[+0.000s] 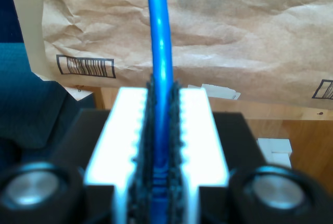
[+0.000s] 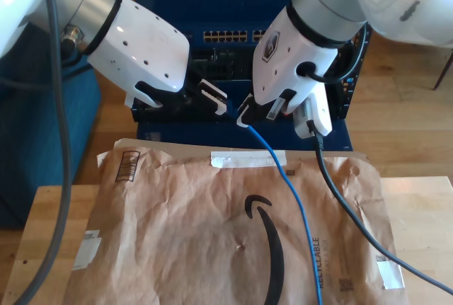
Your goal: Grab the cable and plug it in
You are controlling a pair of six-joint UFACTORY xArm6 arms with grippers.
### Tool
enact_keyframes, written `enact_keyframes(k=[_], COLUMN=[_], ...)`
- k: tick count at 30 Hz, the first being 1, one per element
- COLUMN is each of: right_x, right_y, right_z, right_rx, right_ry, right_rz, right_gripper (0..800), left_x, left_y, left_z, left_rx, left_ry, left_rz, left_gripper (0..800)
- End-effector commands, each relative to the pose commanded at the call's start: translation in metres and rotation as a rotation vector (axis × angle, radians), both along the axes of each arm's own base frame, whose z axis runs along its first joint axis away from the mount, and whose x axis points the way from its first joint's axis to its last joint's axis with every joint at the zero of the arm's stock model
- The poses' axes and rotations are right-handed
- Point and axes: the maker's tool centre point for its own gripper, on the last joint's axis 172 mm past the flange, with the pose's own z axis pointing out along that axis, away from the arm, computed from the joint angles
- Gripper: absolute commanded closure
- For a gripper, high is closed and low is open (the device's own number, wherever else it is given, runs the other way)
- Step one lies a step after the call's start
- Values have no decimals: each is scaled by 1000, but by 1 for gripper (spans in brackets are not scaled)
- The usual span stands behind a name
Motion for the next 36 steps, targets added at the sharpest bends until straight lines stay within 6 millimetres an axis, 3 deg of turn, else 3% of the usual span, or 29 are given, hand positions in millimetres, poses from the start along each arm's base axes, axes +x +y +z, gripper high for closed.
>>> enact_keyframes(k=[4,5,7,9,14,18,23,29,36], right_x=[0,-1,-1,-1,1,2,3,3,-13], right_y=[0,1,2,1,-2,-4,-6,-12,-18], right_z=[1,1,0,1,7,16,41,109,133], right_rx=[4,5,10,11,13,18,34,82,97], right_ry=[-1,1,4,2,-20,-45,-132,-375,-461], right_rz=[-2,-3,-2,-5,-6,-6,39,103,132], right_gripper=[743,667,361,211,129,6,3,2,4], left_x=[0,0,0,0,4,13,15,5,7], left_y=[0,0,0,0,8,17,25,19,22], left_z=[-1,-1,-1,-1,1,9,24,36,50], left_rx=[0,0,0,0,0,-44,-122,-229,-346], left_ry=[3,3,5,6,31,39,84,162,232], left_rz=[0,0,0,1,47,96,144,114,124], left_gripper=[797,797,798,798,798,798,798,798,798])
